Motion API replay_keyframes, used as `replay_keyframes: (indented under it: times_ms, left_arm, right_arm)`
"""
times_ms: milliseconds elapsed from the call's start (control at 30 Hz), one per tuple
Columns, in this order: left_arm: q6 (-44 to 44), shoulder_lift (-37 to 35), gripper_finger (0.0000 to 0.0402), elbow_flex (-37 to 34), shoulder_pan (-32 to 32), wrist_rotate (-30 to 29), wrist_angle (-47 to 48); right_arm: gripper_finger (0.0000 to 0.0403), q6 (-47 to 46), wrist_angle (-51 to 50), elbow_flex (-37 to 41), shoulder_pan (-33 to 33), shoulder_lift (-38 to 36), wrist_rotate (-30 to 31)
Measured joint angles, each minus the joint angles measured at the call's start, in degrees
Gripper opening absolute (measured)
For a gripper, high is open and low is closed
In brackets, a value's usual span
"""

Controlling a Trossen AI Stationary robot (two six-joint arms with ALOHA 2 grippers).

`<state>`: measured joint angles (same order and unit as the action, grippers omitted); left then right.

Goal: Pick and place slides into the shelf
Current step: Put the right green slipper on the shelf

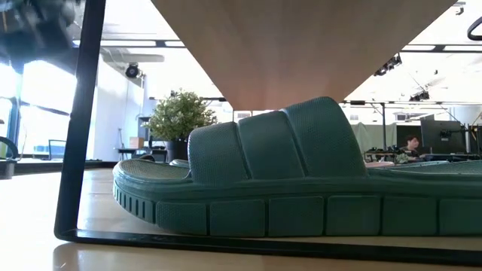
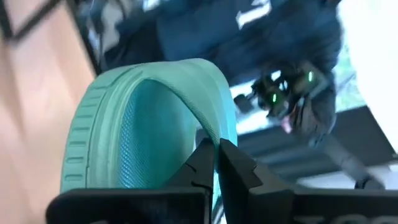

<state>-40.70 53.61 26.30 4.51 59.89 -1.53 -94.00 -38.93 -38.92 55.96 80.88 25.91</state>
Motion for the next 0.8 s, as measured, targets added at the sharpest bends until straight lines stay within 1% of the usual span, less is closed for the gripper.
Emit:
replay_keyframes:
  times_ms: [100, 200, 300, 433, 500, 600, 667, 733, 800]
  left_arm:
    - [-5.17, -4.27, 0.0, 0.08, 0.02, -4.05, -6.76]
    - [-9.02, -7.4, 0.0, 0.11, 0.0, -10.71, -12.94]
    - [-10.12, -9.17, 0.0, 0.18, -0.02, -18.04, -16.53]
    - [-7.79, -9.43, 0.0, 2.25, -0.04, -28.68, -16.27]
    - [-6.47, -8.71, 0.0, 3.8, -0.04, -36.03, -16.32]
    - [-6.11, -7.89, 0.0, 5.98, -1.15, -49.08, -16.25]
    - [-5.87, -6.9, 0.0, 7.54, -2.66, -55.68, -16.28]
    - [-5.6, -5.61, 0.0, 8.77, -4.77, -59.45, -16.32]
    - [-5.97, -3.98, 0.0, 9.74, -7.32, -60.3, -15.93]
  right_arm:
    - [0.0, 0.0, 0.17, 0.0, 0.01, 0.0, -0.42]
    - [0.0, 0.0, 0.19, 0.0, 0.02, 0.02, -0.48]
    - [0.0, 0.0, 0.28, 0.0, -0.02, 0.01, -0.43]
    - [0.0, -0.01, 0.39, 0.0, -0.04, 0.02, -0.41]
    - [0.0, 0.0, 0.41, 0.0, -0.04, 0.02, -0.41]
    - [0.0, 0.0, 0.47, 0.0, -0.04, 0.02, -0.41]
    - [0.0, -0.01, 0.5, 0.0, -0.04, 0.02, -0.39]
    - [0.0, -0.01, 0.67, 0.0, -0.04, 0.02, -0.43]
    - [0.0, -0.53, 0.81, 0.0, -0.04, -0.08, -0.56]
